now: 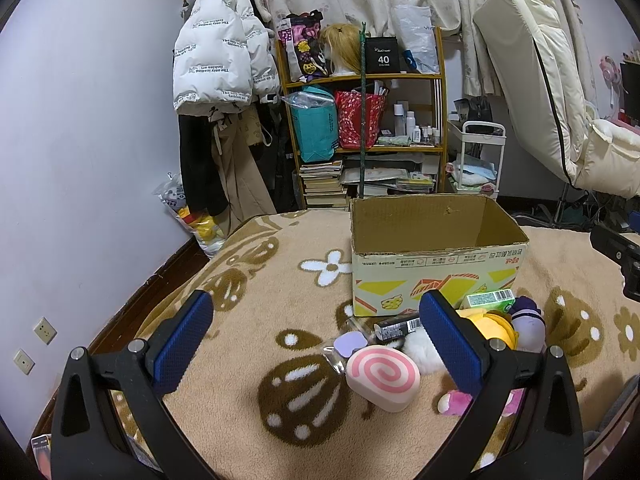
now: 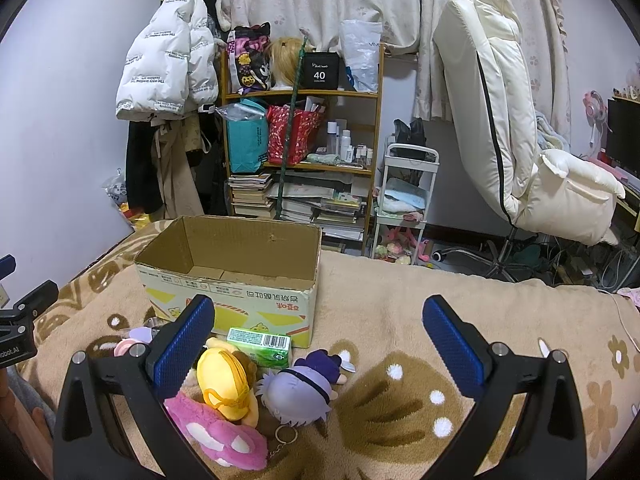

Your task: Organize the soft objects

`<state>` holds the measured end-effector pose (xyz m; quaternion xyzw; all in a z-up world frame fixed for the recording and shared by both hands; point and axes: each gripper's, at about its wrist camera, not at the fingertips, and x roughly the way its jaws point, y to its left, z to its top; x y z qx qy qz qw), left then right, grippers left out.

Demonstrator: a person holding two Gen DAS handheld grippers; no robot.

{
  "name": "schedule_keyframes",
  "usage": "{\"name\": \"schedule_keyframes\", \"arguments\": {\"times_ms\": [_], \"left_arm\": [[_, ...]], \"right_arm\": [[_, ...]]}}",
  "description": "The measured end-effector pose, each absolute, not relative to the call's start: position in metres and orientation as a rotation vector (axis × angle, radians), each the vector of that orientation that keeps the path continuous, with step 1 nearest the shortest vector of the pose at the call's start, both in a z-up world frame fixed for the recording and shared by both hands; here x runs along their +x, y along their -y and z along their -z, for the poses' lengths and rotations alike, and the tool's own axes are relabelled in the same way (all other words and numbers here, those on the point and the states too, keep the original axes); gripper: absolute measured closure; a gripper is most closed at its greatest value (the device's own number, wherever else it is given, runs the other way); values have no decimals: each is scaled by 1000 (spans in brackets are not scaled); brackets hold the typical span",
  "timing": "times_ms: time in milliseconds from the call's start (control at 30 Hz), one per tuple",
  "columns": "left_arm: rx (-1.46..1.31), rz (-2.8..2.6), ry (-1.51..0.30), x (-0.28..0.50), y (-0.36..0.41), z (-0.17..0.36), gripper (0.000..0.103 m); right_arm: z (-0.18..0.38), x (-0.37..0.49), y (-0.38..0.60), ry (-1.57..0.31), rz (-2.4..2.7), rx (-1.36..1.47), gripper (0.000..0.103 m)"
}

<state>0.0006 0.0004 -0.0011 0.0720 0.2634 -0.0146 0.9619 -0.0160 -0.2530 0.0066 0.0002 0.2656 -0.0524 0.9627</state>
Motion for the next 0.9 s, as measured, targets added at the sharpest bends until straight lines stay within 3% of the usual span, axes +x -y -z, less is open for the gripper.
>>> {"name": "schedule_keyframes", "arguments": {"times_ms": [900], "left_arm": [[144, 28, -529, 1, -1, 4, 1]], "right_arm": [[-5, -15, 253, -540, 105, 4, 0]]}}
